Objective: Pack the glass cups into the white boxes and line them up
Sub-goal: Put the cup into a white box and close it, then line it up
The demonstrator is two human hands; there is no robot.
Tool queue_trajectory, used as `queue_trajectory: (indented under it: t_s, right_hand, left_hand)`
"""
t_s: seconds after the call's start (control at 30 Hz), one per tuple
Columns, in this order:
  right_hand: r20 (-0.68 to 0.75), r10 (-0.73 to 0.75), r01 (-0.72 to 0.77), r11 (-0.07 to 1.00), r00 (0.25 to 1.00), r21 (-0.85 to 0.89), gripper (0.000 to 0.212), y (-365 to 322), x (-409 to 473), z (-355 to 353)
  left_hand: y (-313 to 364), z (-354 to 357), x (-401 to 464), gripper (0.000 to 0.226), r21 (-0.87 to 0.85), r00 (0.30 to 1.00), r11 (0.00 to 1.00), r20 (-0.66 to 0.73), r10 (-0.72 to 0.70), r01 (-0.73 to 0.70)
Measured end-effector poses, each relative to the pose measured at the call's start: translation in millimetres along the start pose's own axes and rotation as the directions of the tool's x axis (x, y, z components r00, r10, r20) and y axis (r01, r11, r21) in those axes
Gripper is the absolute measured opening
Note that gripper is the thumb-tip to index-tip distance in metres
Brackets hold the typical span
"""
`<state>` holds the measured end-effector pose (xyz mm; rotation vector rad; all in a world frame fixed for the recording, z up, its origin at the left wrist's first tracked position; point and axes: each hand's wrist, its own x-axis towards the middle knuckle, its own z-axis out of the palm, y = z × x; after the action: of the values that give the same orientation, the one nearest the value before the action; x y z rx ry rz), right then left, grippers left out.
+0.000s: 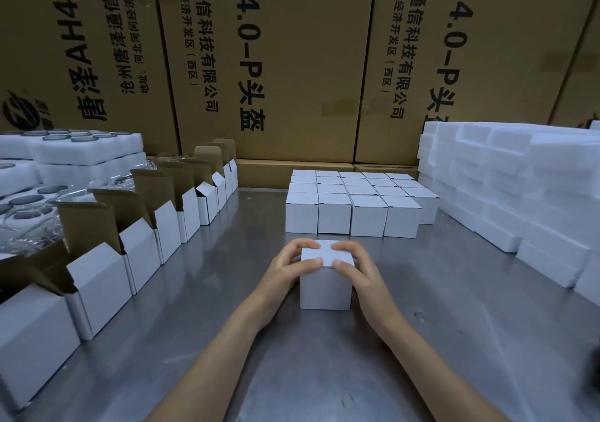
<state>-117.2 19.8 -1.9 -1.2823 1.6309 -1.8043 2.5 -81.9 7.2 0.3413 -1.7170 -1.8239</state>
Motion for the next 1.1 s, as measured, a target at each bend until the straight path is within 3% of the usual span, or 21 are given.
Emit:
queue_trajectory:
  t_s: [0.13,0.23,0.33,0.43,0.57,0.77,0.9,1.1]
  right_hand:
    - [-0.041,-0.043,0.038,0.993,0.998,-0.115,0.016,-4,-4,7]
    - [-0.12,-0.176,0.105,0.888,0.977,-0.448,0.012,-3,-12,7]
    - [-0.136,-0.261,0.095,0.711,0.956,-0.697,0.059,-5,-18,13]
    - [-0.174,-0.319,0.067,0.621,0.932,-0.781,0.057,-6,-12,17]
    - [-0.353,-0.244,-0.131,0.627,0.903,-0.768,0.048,3,2,-8]
    - [-0.604,-0.294,-0.398,0.532,0.741,-0.747,0.044,15,20,-93]
    - [-0.67,-0.257,-0.467,0.546,0.696,-0.695,0.042,27,38,-132]
    - [-0.685,-0.18,-0.486,0.581,0.706,-0.653,0.039,42,78,-155]
  left_hand:
    - [-2,4,2,0.021,0.027,0.999,0.999,-0.007,-0.035,0.036]
    - [-4,6,1,0.047,0.064,0.998,0.997,-0.038,-0.045,0.048]
    - [-4,4,4,0.073,0.116,0.997,0.992,-0.063,-0.04,0.047]
    - [-4,3,9,0.077,0.06,0.997,0.997,-0.051,-0.049,0.052]
    - [-5,-1,20,0.066,0.027,0.985,0.999,-0.169,-0.041,0.046]
    - [-15,-21,56,0.038,0.068,0.939,0.997,-0.344,-0.012,0.037]
    - [-25,-38,85,0.053,0.149,0.889,0.982,-0.457,-0.037,0.118]
    - [-35,-40,114,0.053,0.292,0.832,0.954,-0.544,0.113,0.062]
